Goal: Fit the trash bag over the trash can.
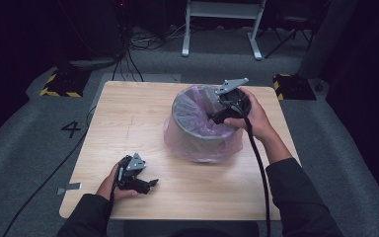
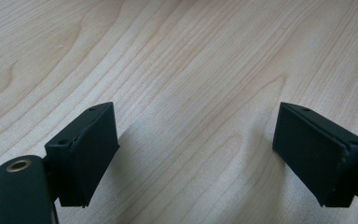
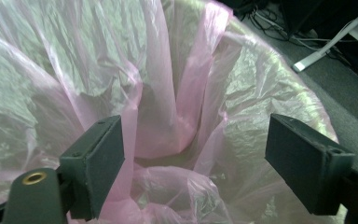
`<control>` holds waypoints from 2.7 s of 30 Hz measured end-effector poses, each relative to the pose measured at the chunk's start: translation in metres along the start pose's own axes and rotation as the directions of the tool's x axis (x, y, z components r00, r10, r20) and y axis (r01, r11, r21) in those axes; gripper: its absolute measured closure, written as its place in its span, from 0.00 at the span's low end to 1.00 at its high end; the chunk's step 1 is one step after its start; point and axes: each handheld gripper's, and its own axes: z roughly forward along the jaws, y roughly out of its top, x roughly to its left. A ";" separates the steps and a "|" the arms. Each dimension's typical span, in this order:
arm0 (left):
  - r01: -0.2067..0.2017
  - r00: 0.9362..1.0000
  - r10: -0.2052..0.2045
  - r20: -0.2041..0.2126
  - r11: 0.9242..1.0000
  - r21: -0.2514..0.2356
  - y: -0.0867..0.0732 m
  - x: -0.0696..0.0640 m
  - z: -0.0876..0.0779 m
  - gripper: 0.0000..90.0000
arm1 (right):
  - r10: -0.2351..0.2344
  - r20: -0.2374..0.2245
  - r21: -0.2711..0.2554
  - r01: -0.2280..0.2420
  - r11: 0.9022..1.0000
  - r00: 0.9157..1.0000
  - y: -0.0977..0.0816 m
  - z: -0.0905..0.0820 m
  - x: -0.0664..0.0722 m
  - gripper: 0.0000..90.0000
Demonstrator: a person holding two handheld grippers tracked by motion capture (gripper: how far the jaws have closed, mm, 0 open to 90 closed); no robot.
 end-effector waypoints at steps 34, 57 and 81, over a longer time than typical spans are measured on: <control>0.000 1.000 0.000 0.000 1.000 0.000 0.000 0.000 0.000 0.15 | 0.020 -0.027 -0.192 -0.025 0.981 0.999 -0.021 -0.042 0.005 0.20; 0.000 1.000 0.000 -0.001 1.000 0.000 0.000 0.000 0.000 0.15 | -0.016 -0.009 -0.198 0.014 0.980 1.000 -0.046 -0.073 0.012 0.20; 0.000 1.000 0.000 -0.001 1.000 0.000 0.000 0.000 0.000 0.15 | -0.050 -0.014 -0.165 0.047 0.985 0.999 -0.070 -0.087 0.024 0.20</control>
